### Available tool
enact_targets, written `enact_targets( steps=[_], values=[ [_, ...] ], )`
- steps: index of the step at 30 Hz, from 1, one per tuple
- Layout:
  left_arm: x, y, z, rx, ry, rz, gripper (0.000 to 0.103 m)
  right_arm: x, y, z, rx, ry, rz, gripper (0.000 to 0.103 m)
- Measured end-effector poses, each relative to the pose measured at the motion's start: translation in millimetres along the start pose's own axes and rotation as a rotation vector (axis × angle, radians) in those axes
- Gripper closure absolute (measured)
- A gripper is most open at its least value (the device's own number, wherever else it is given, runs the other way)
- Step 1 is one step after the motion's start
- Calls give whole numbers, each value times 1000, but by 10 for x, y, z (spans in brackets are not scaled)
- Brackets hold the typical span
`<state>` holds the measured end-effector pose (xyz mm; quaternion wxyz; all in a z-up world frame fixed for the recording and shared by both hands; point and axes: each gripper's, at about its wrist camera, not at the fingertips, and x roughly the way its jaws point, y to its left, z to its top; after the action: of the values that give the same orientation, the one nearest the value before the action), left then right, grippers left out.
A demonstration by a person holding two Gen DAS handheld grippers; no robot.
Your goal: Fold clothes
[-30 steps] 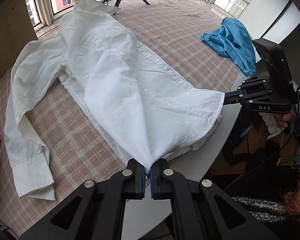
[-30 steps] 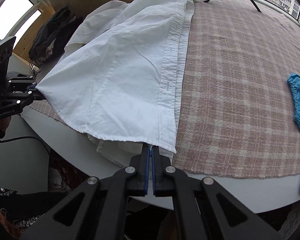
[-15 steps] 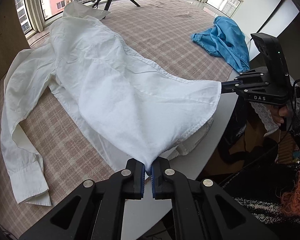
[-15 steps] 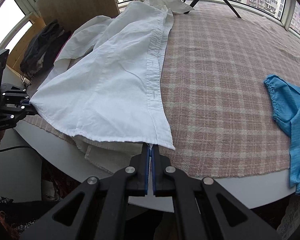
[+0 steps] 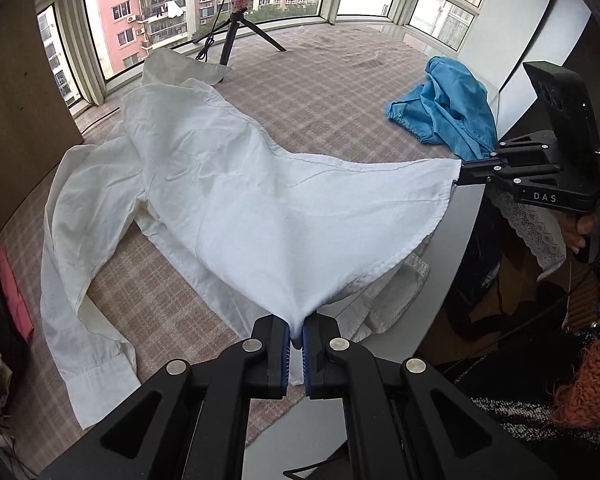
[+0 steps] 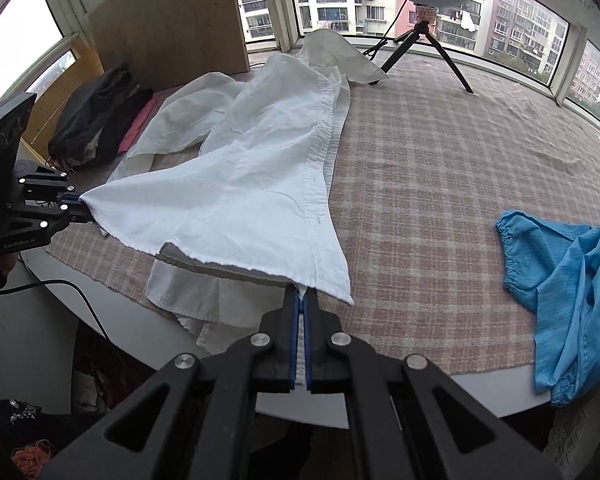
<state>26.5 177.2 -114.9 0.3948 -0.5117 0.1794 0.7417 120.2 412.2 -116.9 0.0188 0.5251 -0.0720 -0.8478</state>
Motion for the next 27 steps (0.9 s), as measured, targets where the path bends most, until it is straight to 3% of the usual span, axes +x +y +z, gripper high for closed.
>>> enact_targets(
  steps=[7,10,12,13,16,19,23,25,27],
  values=[
    [712,-82,-518,-33,150,-40,99,837,140,-502,-54,205,-82,101],
    [947,-68,-656,-48,201,-40,99,1008,182,-590,-105,249,-141,97],
    [854,-25,-711,-52,198,-69,96,985,184,-617,-150,288,-208,88],
    [774,8,-736,-53,191,-82,88,950,178,-631,-166,301,-229,87],
    [544,143,-784,-61,167,-112,79,635,101,-642,-135,278,-187,87],
    [412,610,-574,-126,111,-60,77,353,85,-505,-91,176,-176,87],
    [431,1327,-129,-242,10,-41,77,466,235,-107,-39,50,-72,87],
    [595,1587,120,-261,-24,22,77,725,334,29,-14,64,-30,87],
    [792,1685,279,-192,-7,100,77,983,407,75,3,107,-16,87]
  ],
)
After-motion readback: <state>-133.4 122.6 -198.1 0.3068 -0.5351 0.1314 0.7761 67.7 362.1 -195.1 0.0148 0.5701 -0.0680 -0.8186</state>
